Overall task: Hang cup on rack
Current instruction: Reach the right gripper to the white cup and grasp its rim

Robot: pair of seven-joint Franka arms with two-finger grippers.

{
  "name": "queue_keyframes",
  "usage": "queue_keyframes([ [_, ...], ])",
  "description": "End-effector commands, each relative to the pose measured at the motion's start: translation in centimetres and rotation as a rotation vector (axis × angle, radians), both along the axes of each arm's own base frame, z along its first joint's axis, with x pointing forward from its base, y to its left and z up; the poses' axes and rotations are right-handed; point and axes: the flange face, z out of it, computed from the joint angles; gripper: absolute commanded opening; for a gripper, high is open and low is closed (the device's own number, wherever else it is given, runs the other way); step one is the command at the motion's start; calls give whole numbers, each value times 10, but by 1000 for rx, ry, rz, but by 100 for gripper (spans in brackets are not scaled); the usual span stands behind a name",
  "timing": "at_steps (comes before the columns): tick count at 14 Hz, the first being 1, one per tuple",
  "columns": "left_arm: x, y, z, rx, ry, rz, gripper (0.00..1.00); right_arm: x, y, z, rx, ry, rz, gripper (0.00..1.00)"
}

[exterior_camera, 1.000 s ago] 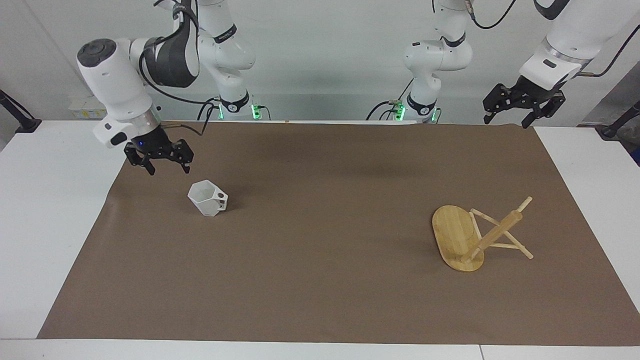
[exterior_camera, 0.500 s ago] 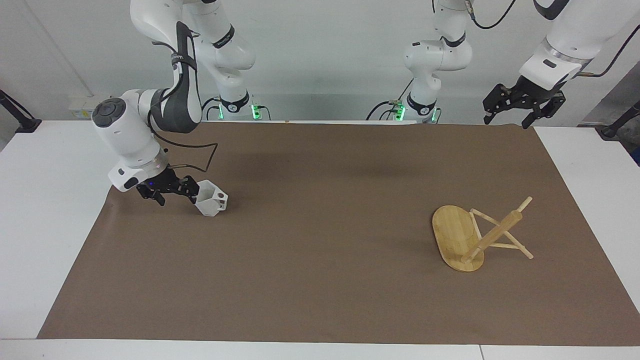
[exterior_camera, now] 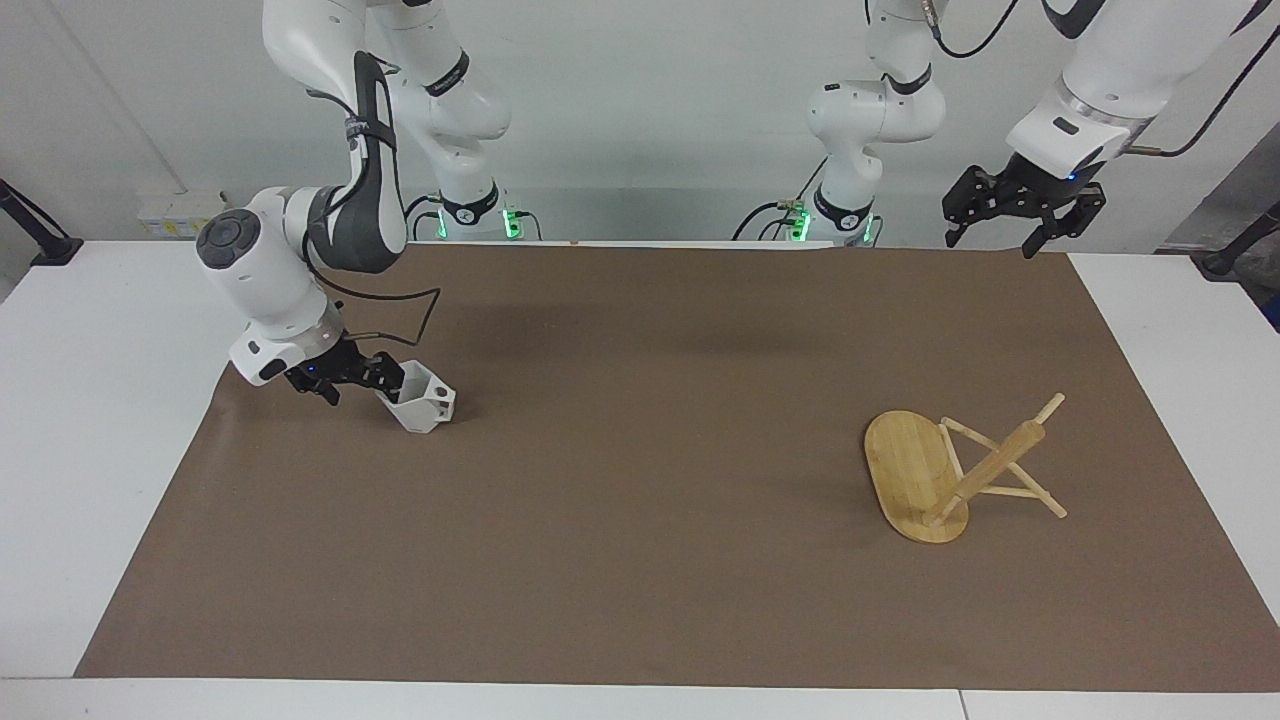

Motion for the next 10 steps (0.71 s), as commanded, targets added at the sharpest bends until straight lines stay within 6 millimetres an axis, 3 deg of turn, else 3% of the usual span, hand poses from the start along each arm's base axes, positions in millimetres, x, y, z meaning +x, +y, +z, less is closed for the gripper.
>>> queue_keyframes([
  [1, -5, 1, 0, 17, -13, 5, 100, -12, -3, -4, -2, 6, -67, 100],
  [3, -4, 1, 0, 16, -16, -1, 100, -17, 0, -6, -5, 15, -106, 100],
  [5, -4, 1, -1, 16, -15, -6, 100, -18, 2, -7, -6, 17, -109, 94],
  [7, -4, 2, -2, 17, -15, -4, 100, -18, 4, -7, -6, 18, -112, 82],
  [10, -1, 6, -1, 14, -34, 4, 100, -18, 9, -7, -6, 30, -131, 54],
])
